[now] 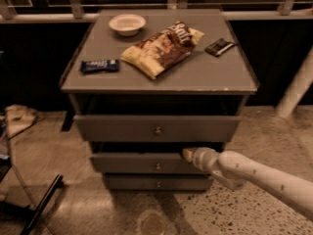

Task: Open middle drawer

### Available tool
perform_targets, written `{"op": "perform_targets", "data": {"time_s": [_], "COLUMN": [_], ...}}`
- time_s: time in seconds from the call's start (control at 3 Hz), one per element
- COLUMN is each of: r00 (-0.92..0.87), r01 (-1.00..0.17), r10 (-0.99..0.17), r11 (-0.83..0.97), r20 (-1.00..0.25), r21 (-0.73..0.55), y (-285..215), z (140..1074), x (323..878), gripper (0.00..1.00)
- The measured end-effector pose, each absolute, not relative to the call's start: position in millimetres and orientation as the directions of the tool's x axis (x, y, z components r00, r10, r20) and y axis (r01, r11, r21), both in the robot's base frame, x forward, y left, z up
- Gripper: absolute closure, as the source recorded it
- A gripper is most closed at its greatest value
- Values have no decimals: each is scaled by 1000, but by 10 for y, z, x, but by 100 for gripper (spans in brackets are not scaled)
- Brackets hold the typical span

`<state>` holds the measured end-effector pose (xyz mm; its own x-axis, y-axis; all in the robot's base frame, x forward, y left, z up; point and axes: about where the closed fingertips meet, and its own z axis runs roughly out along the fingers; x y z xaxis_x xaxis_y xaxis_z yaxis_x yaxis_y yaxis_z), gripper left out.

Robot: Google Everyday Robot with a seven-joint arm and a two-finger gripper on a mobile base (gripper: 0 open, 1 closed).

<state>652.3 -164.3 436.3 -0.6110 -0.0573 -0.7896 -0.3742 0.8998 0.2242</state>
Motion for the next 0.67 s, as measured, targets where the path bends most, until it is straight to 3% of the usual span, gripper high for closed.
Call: {"op": "perform_targets", "data": {"time_s": [0.67], "r00": [-776], "r01": [-351], "r10": [-85], "r11": [882], "r20": [-626], "r21": [316], "y": [-1921], "z": [4567], "x": [5846], "gripper": [100]}}
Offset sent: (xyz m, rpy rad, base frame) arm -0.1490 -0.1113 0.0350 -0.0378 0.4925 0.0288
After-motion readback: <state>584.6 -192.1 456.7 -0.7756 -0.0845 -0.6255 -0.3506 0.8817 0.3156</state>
